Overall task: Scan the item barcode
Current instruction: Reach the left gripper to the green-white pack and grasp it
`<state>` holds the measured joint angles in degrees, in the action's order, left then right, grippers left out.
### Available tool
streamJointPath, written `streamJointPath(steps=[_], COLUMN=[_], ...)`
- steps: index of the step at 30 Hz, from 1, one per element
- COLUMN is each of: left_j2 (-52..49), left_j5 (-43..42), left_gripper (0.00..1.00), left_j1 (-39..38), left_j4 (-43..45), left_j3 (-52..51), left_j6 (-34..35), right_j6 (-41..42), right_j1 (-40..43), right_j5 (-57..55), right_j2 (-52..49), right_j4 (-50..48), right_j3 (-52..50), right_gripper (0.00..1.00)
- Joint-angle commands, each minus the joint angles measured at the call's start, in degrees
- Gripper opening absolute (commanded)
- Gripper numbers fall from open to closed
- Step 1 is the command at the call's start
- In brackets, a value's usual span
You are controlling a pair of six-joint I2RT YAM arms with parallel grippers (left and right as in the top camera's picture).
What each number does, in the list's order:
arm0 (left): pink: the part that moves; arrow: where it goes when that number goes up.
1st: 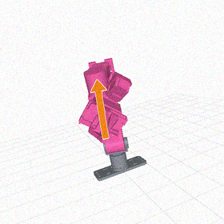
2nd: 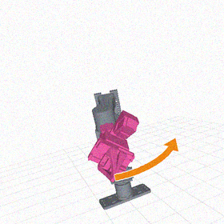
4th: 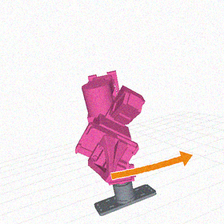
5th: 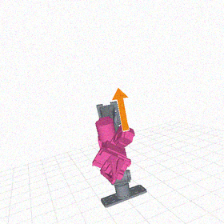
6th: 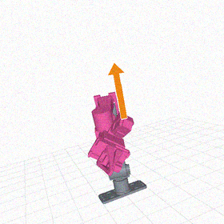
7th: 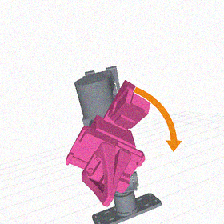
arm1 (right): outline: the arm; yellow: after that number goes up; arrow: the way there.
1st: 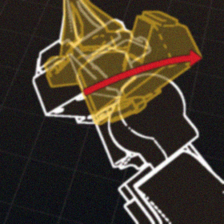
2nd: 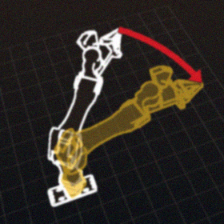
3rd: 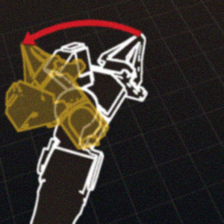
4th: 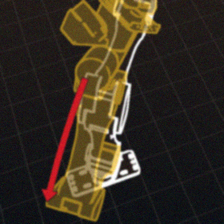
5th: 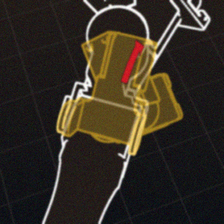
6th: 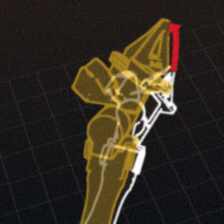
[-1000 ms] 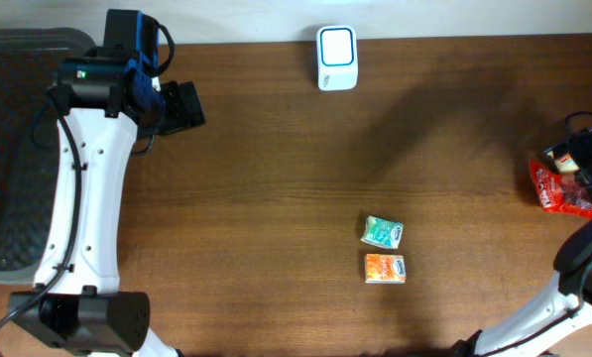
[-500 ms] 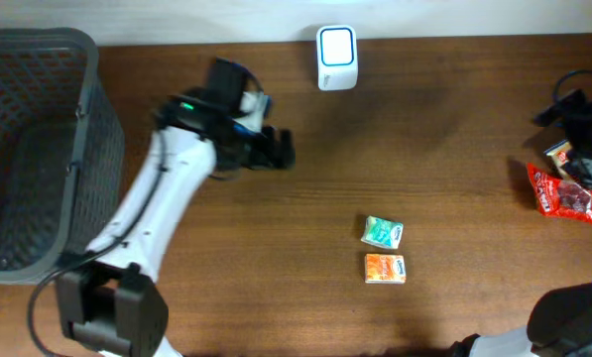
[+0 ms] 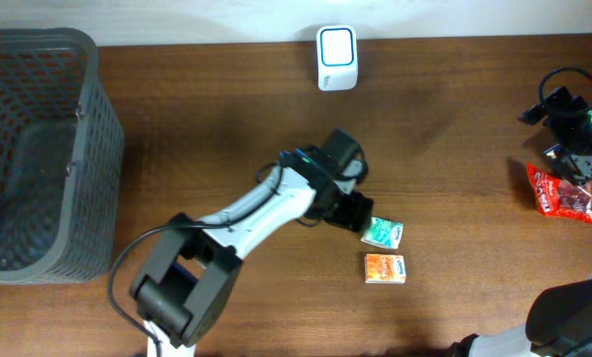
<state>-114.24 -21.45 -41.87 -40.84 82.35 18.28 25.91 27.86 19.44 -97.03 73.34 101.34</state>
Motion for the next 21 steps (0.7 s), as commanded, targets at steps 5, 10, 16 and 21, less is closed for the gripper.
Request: streamJointPath(steps=[5, 10, 16, 21], left_j2=[-2.34, -7.1, -7.69, -7.67], left_j5=[-4.11, -4.28, -4.26, -4.26], left_gripper=[0.8, 0.66, 0.35, 0.13], left_j1=[-3.98, -5.73, -5.75, -5.38], left_j4=[2.95, 7.43, 8.83, 8.04], left_j3=[-0.24, -0.24, -0.24, 0.04], left_j6=[2.27, 4.87, 4.87, 4.81], right_j6=[-0.2, -0.2, -0.2, -0.2], right_j1=[-0.11, -0.11, -0.11, -0.11], right_j5=[0.26, 0.26, 0.26, 0.26], right_j2=[-0.2, -0.2, -0.2, -0.2], right_j4=[0.2, 0.2, 0.2, 0.2], right_j3=[-0.09, -0.09, -0.09, -0.09], right_gripper=[0.98, 0.98, 0.98, 0.98])
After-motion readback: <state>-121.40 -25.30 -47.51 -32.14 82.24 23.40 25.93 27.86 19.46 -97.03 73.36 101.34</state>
